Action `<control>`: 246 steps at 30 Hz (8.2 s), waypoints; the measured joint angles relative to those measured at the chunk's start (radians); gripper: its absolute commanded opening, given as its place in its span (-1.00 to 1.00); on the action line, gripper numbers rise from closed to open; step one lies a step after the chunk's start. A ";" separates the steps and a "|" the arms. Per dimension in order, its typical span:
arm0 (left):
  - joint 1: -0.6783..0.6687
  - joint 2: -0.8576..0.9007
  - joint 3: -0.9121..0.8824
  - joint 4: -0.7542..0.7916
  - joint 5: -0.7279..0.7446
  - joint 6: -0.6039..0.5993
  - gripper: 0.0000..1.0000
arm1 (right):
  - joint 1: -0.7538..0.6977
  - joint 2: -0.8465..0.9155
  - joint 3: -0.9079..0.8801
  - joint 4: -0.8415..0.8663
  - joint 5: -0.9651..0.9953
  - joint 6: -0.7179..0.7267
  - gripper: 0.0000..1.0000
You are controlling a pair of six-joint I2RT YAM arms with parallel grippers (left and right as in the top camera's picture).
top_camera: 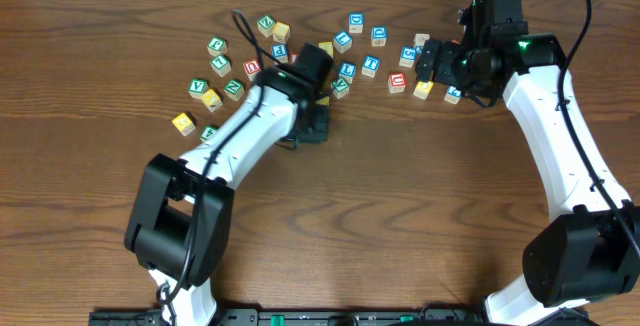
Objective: Spell out ROBOT
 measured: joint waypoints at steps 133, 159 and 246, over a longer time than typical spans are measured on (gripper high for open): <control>-0.040 0.090 -0.063 0.205 -0.114 -0.036 -0.24 | 0.000 0.000 -0.044 0.010 0.000 0.000 0.97; 0.084 -0.157 -0.038 0.064 -0.097 -0.028 -0.02 | 0.000 0.000 -0.044 0.021 0.018 -0.054 0.96; 0.488 -0.257 0.213 -0.263 -0.174 0.069 -0.01 | 0.438 0.489 0.260 0.198 0.056 0.359 0.40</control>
